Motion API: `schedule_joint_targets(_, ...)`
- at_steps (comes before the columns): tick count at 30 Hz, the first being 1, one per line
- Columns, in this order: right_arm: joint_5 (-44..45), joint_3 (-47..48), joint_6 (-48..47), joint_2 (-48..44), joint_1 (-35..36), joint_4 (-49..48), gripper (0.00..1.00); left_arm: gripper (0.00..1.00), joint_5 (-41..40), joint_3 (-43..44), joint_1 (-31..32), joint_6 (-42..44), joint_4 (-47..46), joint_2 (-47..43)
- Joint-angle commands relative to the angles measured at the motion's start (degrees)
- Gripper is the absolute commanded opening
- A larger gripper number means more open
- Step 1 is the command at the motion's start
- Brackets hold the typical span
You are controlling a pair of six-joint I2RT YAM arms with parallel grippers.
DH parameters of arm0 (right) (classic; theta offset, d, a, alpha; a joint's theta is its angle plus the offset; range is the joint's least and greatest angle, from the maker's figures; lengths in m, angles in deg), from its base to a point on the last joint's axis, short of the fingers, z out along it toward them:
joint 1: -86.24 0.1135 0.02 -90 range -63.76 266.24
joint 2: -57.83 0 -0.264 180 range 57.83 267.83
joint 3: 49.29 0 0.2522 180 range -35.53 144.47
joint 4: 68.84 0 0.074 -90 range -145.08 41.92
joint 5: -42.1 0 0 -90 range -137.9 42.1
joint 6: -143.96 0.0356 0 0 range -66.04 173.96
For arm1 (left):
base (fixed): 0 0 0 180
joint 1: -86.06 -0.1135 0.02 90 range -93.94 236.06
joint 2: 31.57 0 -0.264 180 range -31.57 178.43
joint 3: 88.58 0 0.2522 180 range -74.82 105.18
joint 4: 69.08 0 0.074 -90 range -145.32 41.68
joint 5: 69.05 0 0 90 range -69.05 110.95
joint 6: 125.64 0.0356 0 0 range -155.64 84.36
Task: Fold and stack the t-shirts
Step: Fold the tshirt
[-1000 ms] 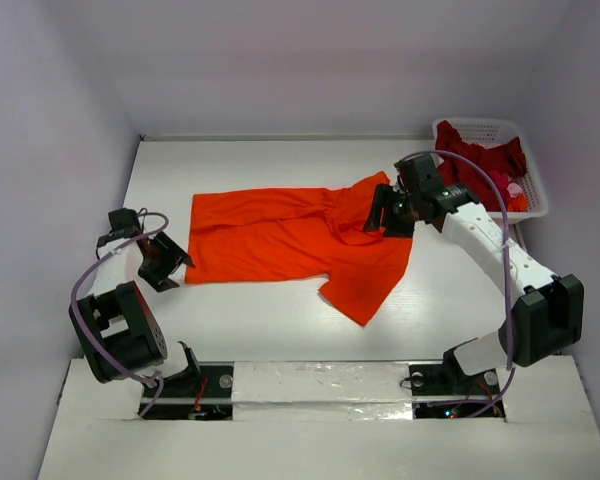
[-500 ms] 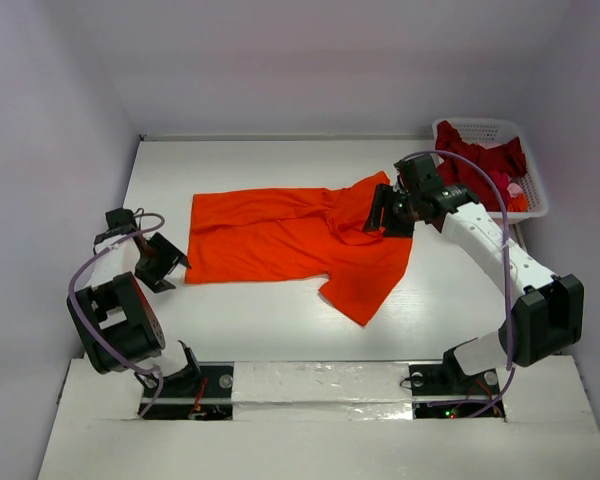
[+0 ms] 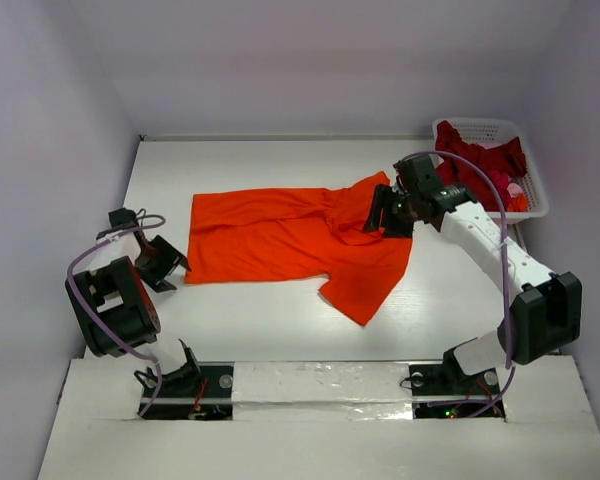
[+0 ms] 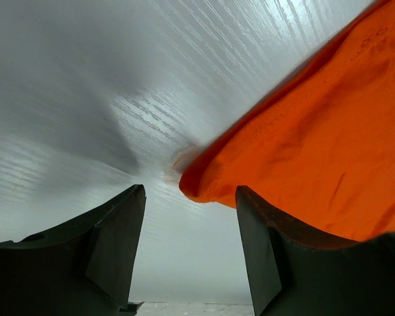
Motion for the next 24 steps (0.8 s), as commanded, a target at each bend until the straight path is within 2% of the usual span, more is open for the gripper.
schedule_joint_targets(1,-0.06,1.52,-0.18,0.49,-0.07,-2.57,0.61,0.54,0.48,-0.76,-0.31,-0.43,-0.49,0.52)
schedule_joint_targets(11,0.02,1.87,-0.53,1.29,-0.07,-2.57,0.6,0.53,5.57,-2.77,-0.83,-2.18,-3.91,3.68)
schedule_joint_targets(24,0.2,2.75,-0.8,2.25,-0.07,-2.3,0.6,0.41,4.88,-2.6,-0.84,-2.54,-3.75,4.65)
